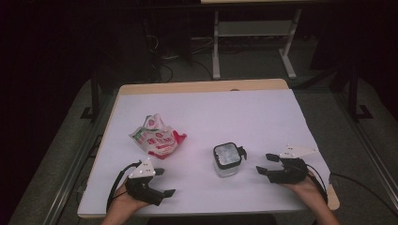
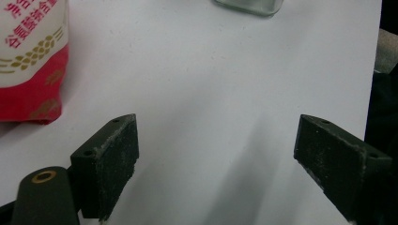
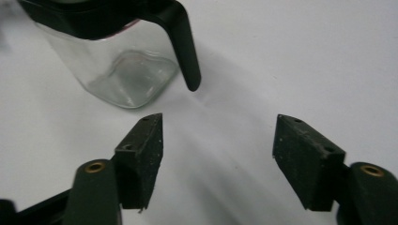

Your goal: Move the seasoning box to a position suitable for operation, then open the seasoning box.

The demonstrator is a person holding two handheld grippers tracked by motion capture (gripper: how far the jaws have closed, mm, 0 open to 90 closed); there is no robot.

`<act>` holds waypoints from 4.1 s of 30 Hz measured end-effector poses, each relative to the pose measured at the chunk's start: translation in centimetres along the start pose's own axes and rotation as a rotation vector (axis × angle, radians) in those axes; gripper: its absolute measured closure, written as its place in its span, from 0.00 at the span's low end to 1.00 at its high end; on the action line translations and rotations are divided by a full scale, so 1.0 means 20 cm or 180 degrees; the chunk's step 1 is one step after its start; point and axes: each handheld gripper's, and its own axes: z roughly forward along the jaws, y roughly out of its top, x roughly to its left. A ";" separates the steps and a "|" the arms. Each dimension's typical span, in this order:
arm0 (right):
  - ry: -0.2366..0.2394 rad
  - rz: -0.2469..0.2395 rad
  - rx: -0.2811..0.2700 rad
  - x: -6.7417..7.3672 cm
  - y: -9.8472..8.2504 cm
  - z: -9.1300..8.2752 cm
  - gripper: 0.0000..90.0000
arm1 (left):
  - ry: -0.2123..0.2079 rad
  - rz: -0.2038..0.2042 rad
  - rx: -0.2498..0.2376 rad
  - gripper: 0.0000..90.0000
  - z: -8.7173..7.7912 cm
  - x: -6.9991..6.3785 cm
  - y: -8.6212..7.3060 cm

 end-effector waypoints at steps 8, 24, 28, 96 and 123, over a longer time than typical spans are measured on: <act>-0.0098 0.0059 -0.0020 -0.01 0.00 0.01 0.30 | -0.0043 0.0021 -0.0069 0.15 0.01 -0.03 0.09; -0.0036 0.0094 -0.0045 -0.03 0.00 0.01 0.27 | -0.0257 0.0155 -0.0121 0.15 0.11 -0.06 0.27; -0.0032 0.0092 -0.0043 -0.03 0.00 0.01 0.27 | -0.0272 0.0224 -0.0131 0.14 0.13 -0.07 0.30; -0.0004 0.0088 -0.0078 -0.03 -0.02 0.01 0.27 | -0.0609 0.0610 -0.0199 0.20 0.50 -0.07 0.60; -0.0010 0.0080 -0.0087 -0.03 -0.02 0.01 0.27 | -0.0590 0.0597 -0.0409 0.24 0.43 -0.08 0.64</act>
